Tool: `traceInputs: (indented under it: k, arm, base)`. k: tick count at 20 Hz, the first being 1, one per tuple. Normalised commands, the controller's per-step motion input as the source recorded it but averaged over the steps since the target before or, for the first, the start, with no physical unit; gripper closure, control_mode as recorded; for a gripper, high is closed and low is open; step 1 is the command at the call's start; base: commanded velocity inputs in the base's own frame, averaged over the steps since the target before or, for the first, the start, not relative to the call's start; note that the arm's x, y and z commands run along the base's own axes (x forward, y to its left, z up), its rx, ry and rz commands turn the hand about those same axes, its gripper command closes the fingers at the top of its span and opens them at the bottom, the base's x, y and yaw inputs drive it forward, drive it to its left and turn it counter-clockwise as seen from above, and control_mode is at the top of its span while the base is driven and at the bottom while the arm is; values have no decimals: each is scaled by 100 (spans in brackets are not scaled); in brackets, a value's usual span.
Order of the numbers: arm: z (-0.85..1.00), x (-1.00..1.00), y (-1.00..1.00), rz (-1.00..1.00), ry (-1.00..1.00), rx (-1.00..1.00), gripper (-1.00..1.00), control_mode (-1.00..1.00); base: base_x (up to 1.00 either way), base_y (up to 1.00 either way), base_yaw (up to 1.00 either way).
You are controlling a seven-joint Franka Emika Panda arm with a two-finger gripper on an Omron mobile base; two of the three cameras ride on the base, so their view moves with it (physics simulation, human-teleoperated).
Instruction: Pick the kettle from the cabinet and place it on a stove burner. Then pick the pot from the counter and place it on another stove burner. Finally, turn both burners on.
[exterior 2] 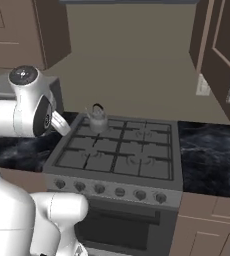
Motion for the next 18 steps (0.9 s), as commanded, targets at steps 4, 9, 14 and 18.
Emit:
traceInputs:
  k: [4, 9, 14, 18]
  arm:
    - [0, 0, 0, 0, 0, 0, -100, 100]
    - [0, 0, 0, 0, 0, 0, -100, 100]
    - [0, 0, 0, 0, 0, 0, -100, 100]
    - [0, 0, 0, 0, 0, 0, -100, 100]
  base:
    - [-73, 0, -3]
    - [-68, -9, -4]
    - [-58, -32, -7]
    - [-39, -53, -8]
